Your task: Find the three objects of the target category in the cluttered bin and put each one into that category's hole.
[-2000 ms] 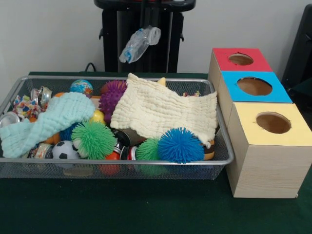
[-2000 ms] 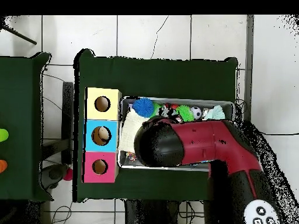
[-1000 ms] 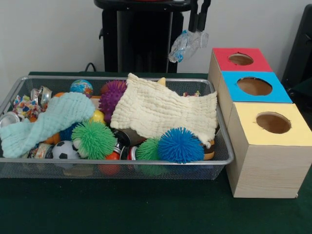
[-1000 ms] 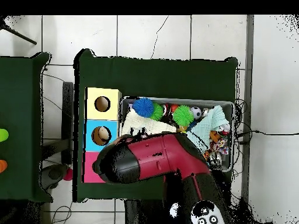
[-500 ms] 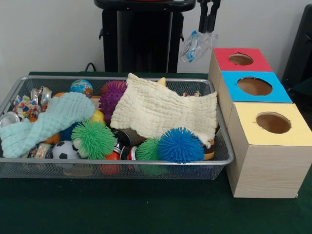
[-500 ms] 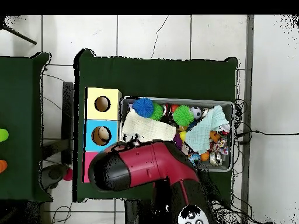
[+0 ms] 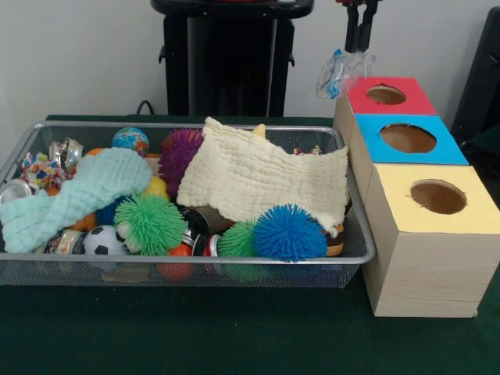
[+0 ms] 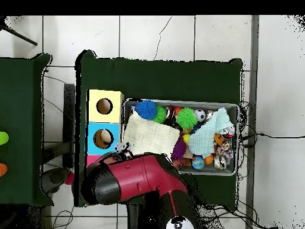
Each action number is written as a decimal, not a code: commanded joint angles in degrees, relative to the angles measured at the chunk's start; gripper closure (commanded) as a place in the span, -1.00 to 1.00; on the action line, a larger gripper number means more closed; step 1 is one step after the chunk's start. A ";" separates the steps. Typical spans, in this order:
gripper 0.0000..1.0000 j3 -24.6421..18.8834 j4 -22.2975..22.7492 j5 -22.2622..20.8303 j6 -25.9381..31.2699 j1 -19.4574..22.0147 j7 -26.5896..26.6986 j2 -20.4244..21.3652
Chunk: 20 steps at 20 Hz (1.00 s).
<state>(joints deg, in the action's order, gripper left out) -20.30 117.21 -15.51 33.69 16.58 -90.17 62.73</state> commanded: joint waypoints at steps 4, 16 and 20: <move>1.00 5.38 6.80 5.85 -7.65 -3.12 -16.47 -0.12; 1.00 9.93 7.79 10.12 -11.14 -8.77 -17.44 -1.19; 1.00 11.43 7.88 11.24 -12.45 -10.96 -17.63 -2.03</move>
<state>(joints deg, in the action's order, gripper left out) -11.88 121.75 -7.14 24.70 6.98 -90.36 62.80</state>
